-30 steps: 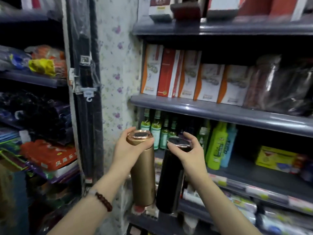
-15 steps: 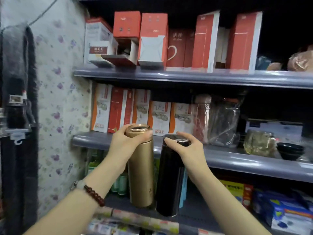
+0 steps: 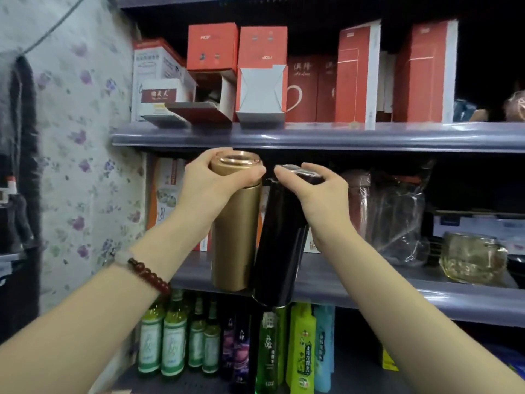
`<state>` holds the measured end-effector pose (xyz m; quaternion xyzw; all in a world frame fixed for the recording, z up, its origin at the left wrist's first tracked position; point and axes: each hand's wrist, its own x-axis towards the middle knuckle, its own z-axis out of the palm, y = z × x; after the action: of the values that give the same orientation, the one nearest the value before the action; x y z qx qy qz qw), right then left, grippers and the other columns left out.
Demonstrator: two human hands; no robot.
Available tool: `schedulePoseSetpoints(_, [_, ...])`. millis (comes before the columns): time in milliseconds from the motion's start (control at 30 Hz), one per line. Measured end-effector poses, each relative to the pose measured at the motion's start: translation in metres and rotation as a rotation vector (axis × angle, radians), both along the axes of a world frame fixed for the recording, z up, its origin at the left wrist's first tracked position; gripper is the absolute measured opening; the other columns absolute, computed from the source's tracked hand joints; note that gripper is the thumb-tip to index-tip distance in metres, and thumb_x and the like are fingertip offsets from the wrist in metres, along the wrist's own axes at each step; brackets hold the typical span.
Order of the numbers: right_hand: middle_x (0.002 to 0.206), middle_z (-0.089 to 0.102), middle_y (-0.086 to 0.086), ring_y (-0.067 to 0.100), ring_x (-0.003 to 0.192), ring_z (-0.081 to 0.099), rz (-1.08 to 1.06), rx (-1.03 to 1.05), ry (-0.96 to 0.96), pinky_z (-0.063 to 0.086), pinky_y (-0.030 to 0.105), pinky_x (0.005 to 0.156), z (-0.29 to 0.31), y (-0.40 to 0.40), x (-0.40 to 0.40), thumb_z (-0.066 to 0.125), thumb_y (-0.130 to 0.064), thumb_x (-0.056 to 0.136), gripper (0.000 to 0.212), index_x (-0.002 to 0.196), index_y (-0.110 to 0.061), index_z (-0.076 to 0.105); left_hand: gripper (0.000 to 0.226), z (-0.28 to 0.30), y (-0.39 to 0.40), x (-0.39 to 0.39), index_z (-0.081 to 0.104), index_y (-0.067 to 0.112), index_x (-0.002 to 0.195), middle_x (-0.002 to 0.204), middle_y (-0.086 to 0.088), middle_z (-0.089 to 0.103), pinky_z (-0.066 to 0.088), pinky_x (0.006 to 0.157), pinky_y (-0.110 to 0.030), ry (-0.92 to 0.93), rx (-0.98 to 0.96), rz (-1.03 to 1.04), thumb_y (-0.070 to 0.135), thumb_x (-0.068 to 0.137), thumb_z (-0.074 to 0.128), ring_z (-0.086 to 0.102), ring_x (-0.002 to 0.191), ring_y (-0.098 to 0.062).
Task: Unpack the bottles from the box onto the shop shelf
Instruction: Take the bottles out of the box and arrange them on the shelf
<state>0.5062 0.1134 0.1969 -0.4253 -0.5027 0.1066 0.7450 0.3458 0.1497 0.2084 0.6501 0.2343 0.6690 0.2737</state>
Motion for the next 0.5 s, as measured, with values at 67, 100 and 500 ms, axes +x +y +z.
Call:
schedulePoseSetpoints(67, [0.111,0.068,-0.002,0.016,0.104,0.065,-0.051,0.045,0.005,0.052,0.039,0.096,0.01,0.006,-0.008,0.084,-0.057,0.045,0.078,0.113,-0.024,0.064,0.061,0.009,0.009,-0.004,0.066,0.023,0.108,0.098,0.008,0.072,0.053,0.084,-0.025,0.009,0.05,-0.028,0.038,0.053,0.088,0.068,0.091,-0.004])
schedulePoseSetpoints(100, [0.111,0.068,-0.004,0.015,0.106,0.064,-0.079,0.064,0.0,0.051,0.039,0.097,0.014,0.008,-0.011,0.084,-0.057,0.047,0.077,0.114,-0.024,0.064,0.061,0.013,0.013,-0.004,0.066,0.024,0.106,0.096,0.009,0.072,0.053,0.084,-0.025,0.009,0.078,-0.036,0.039,0.051,0.087,0.068,0.09,-0.004])
schedulePoseSetpoints(500, [0.113,0.062,-0.013,0.004,0.109,0.056,-0.344,0.208,-0.04,0.039,0.011,0.087,0.009,0.032,-0.03,0.083,-0.043,0.066,0.063,0.122,-0.027,0.058,0.061,0.0,0.06,-0.007,0.059,0.032,0.111,0.098,0.017,0.067,0.046,0.086,-0.016,0.01,0.233,-0.047,0.037,0.056,0.086,0.062,0.096,0.005])
